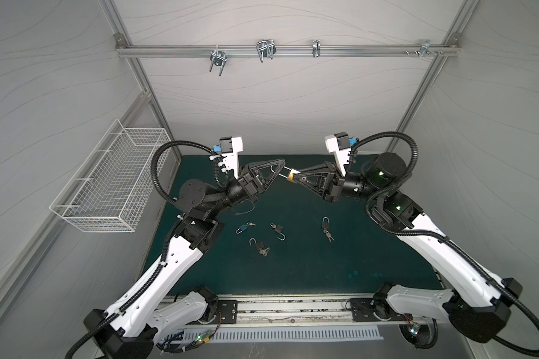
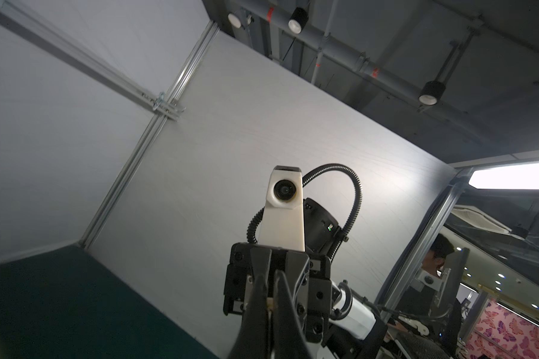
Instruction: Lock with the key
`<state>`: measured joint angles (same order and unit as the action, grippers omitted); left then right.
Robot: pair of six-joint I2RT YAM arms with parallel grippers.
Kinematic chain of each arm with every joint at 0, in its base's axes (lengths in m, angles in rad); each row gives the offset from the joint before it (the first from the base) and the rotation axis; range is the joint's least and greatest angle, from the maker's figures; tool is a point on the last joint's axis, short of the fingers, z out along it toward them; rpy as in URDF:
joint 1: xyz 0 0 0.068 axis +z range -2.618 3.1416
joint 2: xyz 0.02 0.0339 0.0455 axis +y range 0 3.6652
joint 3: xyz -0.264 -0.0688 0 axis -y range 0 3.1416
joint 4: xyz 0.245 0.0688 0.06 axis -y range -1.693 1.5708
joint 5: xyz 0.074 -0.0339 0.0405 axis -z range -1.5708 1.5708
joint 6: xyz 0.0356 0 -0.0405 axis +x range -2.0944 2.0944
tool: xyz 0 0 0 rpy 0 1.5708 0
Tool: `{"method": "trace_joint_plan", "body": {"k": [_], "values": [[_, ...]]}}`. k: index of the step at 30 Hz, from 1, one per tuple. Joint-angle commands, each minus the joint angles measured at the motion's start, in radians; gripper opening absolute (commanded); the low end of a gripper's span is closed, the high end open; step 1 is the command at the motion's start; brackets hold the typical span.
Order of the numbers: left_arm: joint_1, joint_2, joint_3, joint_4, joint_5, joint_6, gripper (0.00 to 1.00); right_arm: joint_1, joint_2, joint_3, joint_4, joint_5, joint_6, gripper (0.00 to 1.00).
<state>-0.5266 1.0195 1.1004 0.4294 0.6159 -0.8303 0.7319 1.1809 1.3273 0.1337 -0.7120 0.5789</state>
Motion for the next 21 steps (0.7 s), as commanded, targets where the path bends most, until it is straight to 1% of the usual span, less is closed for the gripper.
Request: {"method": "trace_joint_plan", "body": {"k": [1, 4, 5, 6, 7, 8, 9, 11, 12, 14, 16, 21], "values": [[0.018, 0.02, 0.019, -0.178, 0.111, -0.008, 0.0, -0.014, -0.041, -0.006, 0.033, -0.006, -0.034, 0.0], [0.019, 0.027, 0.026, -0.155, 0.115, -0.026, 0.0, -0.012, -0.043, -0.022, 0.032, -0.056, -0.038, 0.0], [0.02, 0.026, 0.023, -0.148, 0.108, -0.029, 0.0, -0.012, -0.052, -0.034, 0.033, -0.052, -0.047, 0.08], [0.022, 0.027, 0.019, -0.14, 0.1, -0.034, 0.0, -0.014, -0.064, -0.054, 0.03, -0.039, -0.056, 0.27], [0.029, 0.028, 0.014, -0.128, 0.096, -0.045, 0.0, -0.016, -0.075, -0.066, 0.027, -0.027, -0.059, 0.42], [0.038, 0.031, 0.009, -0.106, 0.095, -0.067, 0.0, -0.021, -0.087, -0.083, 0.018, -0.01, -0.058, 0.54], [0.05, 0.033, 0.003, -0.071, 0.098, -0.095, 0.0, -0.026, -0.098, -0.097, 0.005, 0.01, -0.056, 0.61], [0.07, 0.034, -0.009, -0.03, 0.1, -0.134, 0.0, -0.031, -0.118, -0.114, -0.06, 0.08, -0.053, 0.66], [0.073, 0.034, -0.009, -0.027, 0.102, -0.139, 0.0, -0.033, -0.129, -0.126, -0.092, 0.123, -0.046, 0.67], [0.076, 0.037, -0.003, -0.035, 0.104, -0.135, 0.0, -0.041, -0.143, -0.154, -0.104, 0.165, -0.018, 0.68], [0.077, 0.037, -0.002, -0.037, 0.106, -0.13, 0.0, -0.048, -0.147, -0.177, -0.077, 0.164, 0.013, 0.65], [0.079, 0.048, -0.001, -0.028, 0.113, -0.139, 0.0, -0.048, -0.115, -0.159, -0.065, 0.084, 0.043, 0.57]]}}
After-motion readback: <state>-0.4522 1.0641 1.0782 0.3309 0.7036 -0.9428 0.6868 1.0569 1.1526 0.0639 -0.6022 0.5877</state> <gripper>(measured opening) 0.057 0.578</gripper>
